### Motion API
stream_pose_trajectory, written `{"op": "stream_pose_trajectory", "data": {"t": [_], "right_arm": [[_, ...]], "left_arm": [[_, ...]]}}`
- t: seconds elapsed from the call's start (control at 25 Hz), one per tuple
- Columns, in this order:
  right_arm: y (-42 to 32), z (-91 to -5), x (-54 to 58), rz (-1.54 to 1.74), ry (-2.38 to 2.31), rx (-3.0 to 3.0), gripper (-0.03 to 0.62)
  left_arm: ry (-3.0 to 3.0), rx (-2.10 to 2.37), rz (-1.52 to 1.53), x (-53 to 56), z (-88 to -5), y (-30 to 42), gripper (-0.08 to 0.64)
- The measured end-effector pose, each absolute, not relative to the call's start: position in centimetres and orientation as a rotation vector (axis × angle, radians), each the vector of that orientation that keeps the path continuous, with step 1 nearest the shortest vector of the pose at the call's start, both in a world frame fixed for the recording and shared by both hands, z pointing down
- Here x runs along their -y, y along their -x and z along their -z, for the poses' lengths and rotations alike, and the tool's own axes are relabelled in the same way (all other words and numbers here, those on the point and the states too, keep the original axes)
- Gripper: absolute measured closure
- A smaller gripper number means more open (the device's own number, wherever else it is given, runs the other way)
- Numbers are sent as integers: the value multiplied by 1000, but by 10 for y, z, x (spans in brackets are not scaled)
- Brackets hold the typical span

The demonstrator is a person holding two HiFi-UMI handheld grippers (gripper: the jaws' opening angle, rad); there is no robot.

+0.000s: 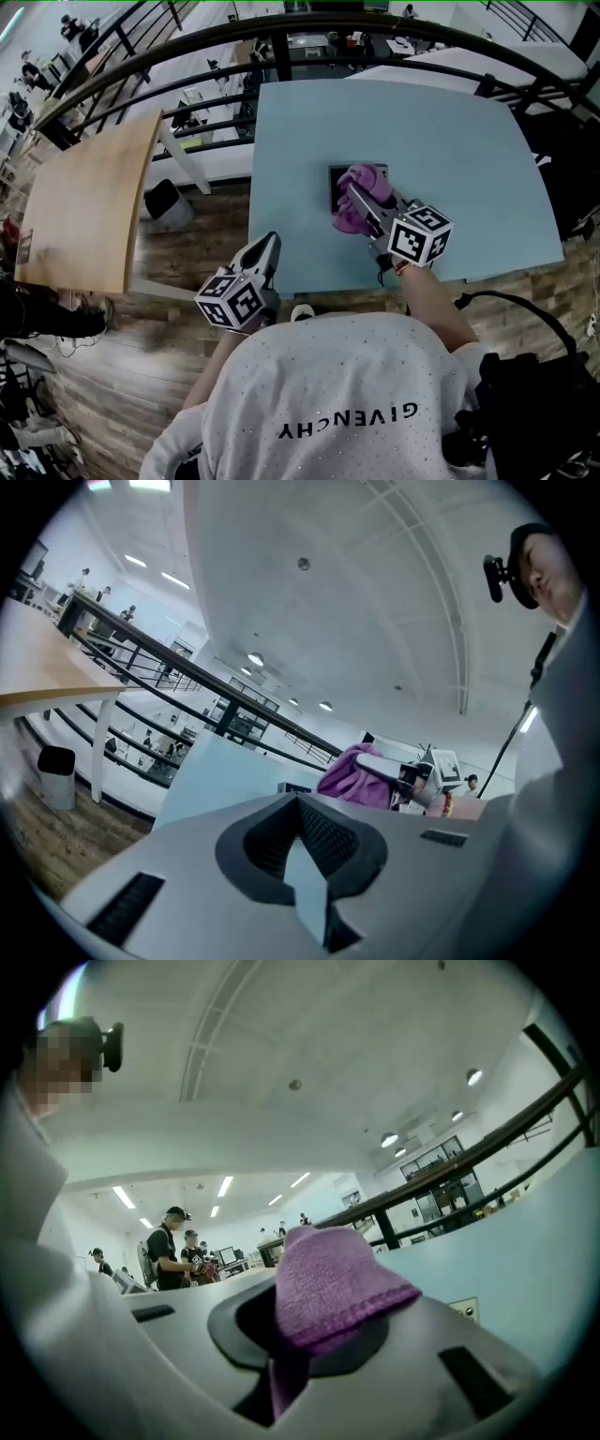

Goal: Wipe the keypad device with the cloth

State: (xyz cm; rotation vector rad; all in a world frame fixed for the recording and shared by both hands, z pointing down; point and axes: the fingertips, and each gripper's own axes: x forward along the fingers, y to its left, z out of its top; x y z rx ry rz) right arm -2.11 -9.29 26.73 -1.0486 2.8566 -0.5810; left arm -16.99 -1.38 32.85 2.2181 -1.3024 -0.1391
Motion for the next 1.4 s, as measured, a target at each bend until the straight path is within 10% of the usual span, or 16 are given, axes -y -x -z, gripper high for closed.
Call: {"op": "stream_pose_trajectory", "data": {"t": [0.68, 1.4], "right_arm": [[-168, -277, -23, 409, 1323, -2805, 560], [-180, -314, -74, 468, 1277, -2917, 560]], "left_arm": [[-2245, 1456, 240, -66, -303, 99, 560], [-2140, 1511, 210, -141, -326, 73, 560]]}}
